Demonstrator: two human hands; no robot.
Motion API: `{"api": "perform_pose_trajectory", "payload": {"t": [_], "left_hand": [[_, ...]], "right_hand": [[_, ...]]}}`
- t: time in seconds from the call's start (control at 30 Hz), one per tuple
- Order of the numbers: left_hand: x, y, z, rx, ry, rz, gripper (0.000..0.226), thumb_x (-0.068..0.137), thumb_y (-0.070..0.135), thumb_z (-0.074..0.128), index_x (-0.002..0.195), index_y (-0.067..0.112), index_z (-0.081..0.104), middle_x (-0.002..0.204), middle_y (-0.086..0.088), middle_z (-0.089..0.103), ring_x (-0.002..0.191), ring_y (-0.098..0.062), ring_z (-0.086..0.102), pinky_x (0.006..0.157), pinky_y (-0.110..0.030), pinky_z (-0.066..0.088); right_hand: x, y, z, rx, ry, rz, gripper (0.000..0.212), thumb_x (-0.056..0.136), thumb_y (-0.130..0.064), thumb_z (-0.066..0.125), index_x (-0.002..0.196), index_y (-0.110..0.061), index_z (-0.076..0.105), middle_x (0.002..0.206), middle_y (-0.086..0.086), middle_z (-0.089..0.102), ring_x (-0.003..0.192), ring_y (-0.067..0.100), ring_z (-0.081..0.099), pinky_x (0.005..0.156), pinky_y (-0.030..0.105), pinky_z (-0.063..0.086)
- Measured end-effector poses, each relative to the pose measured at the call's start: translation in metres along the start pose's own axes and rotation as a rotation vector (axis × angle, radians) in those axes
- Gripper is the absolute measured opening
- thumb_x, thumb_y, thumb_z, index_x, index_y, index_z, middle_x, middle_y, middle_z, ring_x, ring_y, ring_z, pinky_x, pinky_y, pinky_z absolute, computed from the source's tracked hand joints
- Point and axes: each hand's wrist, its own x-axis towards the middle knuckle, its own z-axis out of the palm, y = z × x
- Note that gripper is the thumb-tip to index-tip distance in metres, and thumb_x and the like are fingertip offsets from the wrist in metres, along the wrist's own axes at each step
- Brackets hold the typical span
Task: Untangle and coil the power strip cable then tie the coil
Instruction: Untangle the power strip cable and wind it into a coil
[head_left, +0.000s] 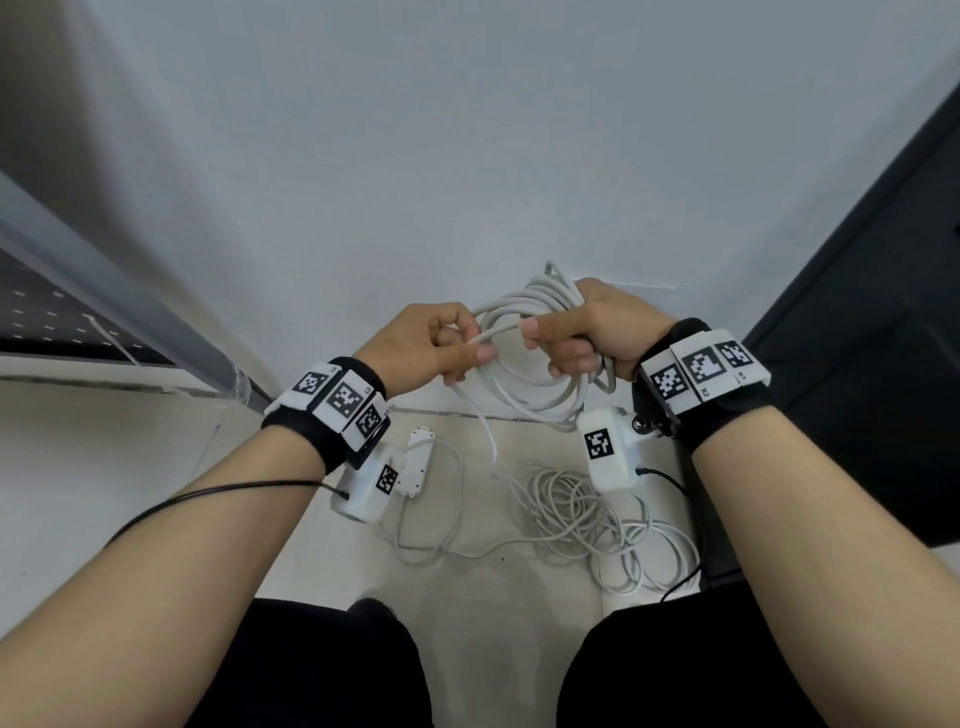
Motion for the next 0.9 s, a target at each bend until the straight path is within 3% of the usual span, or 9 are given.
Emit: {"api": "perform_pose_trajectory", "payload": {"t": [0.1, 0.23, 0.37, 0.43, 0.53, 0.6, 0.67, 0.8, 0.9], "left_hand": [[0.002, -0.016, -0.002, 0.052, -0.089, -0.054, 0.02, 0.089, 0.021, 0.069, 0.075, 0.008, 0.064, 0.057, -0.003, 0.063, 0.066, -0.021, 0.063, 0.077, -0.03, 0.052], [0.009, -0.049, -0.004, 0.219, -0.122, -0.196, 0.022, 0.088, 0.033, 0.07, 0.085, 0.012, 0.075, 0.097, -0.024, 0.069, 0.087, -0.02, 0.062, 0.094, -0.043, 0.051], [0.012, -0.07, 0.0, 0.166, -0.125, -0.277, 0.015, 0.094, 0.027, 0.064, 0.083, 0.019, 0.07, 0.094, -0.003, 0.076, 0.096, -0.014, 0.066, 0.082, -0.027, 0.056], [0.013, -0.068, 0.005, 0.106, -0.102, -0.304, 0.018, 0.098, 0.024, 0.058, 0.083, 0.016, 0.061, 0.084, 0.0, 0.077, 0.09, -0.018, 0.07, 0.074, -0.025, 0.059], [0.018, -0.037, 0.002, -0.111, 0.066, -0.262, 0.023, 0.103, 0.021, 0.048, 0.084, 0.011, 0.056, 0.07, -0.012, 0.074, 0.065, -0.028, 0.073, 0.057, -0.031, 0.061], [0.019, -0.001, -0.011, -0.224, 0.275, -0.089, 0.027, 0.103, 0.017, 0.044, 0.079, 0.012, 0.056, 0.055, -0.011, 0.068, 0.046, -0.026, 0.067, 0.04, -0.025, 0.051], [0.015, 0.037, -0.027, -0.28, 0.43, 0.15, 0.03, 0.099, 0.019, 0.045, 0.073, 0.017, 0.061, 0.04, -0.005, 0.054, 0.032, -0.022, 0.051, 0.037, -0.019, 0.038], [0.003, 0.078, -0.037, -0.401, 0.354, 0.397, 0.032, 0.097, 0.034, 0.052, 0.069, 0.024, 0.065, 0.036, 0.003, 0.034, 0.027, -0.018, 0.028, 0.039, -0.019, 0.026], [0.006, 0.062, -0.018, -0.299, 0.328, 0.267, 0.034, 0.102, 0.026, 0.047, 0.071, 0.019, 0.061, 0.039, 0.007, 0.034, 0.031, -0.012, 0.026, 0.039, -0.017, 0.024]], "right_hand": [[-0.002, -0.002, 0.0, 0.041, -0.005, -0.023, 0.023, 0.092, -0.014, 0.065, 0.072, -0.003, 0.061, 0.041, -0.003, 0.031, 0.036, 0.013, 0.028, 0.056, 0.027, 0.047], [-0.005, -0.006, -0.002, 0.09, -0.002, -0.058, 0.026, 0.093, -0.014, 0.062, 0.068, -0.006, 0.06, 0.039, -0.005, 0.031, 0.034, 0.012, 0.028, 0.054, 0.026, 0.047], [-0.008, -0.007, -0.003, 0.106, 0.001, -0.094, 0.026, 0.092, -0.014, 0.062, 0.068, -0.006, 0.058, 0.038, -0.006, 0.031, 0.033, 0.011, 0.029, 0.054, 0.026, 0.046], [-0.007, -0.008, -0.001, 0.125, 0.004, -0.106, 0.023, 0.086, -0.018, 0.064, 0.069, -0.005, 0.057, 0.037, -0.006, 0.031, 0.032, 0.01, 0.029, 0.055, 0.026, 0.046], [-0.007, -0.01, -0.006, 0.209, 0.016, -0.149, 0.021, 0.083, -0.021, 0.06, 0.07, -0.005, 0.056, 0.036, -0.006, 0.031, 0.031, 0.009, 0.028, 0.056, 0.028, 0.046], [-0.008, -0.011, -0.013, 0.247, 0.033, -0.171, 0.021, 0.087, -0.019, 0.058, 0.071, -0.006, 0.054, 0.036, -0.007, 0.031, 0.031, 0.009, 0.028, 0.057, 0.029, 0.046], [-0.008, -0.011, -0.017, 0.258, 0.039, -0.177, 0.023, 0.092, -0.017, 0.056, 0.071, -0.007, 0.055, 0.037, -0.007, 0.032, 0.031, 0.009, 0.028, 0.058, 0.029, 0.046], [-0.007, -0.012, -0.012, 0.263, 0.02, -0.153, 0.022, 0.084, -0.022, 0.057, 0.068, -0.008, 0.054, 0.036, -0.005, 0.031, 0.03, 0.01, 0.028, 0.056, 0.027, 0.048], [-0.011, -0.01, -0.013, 0.278, 0.037, -0.16, 0.023, 0.087, -0.019, 0.058, 0.067, -0.009, 0.054, 0.036, -0.006, 0.033, 0.03, 0.01, 0.029, 0.056, 0.027, 0.049]]}}
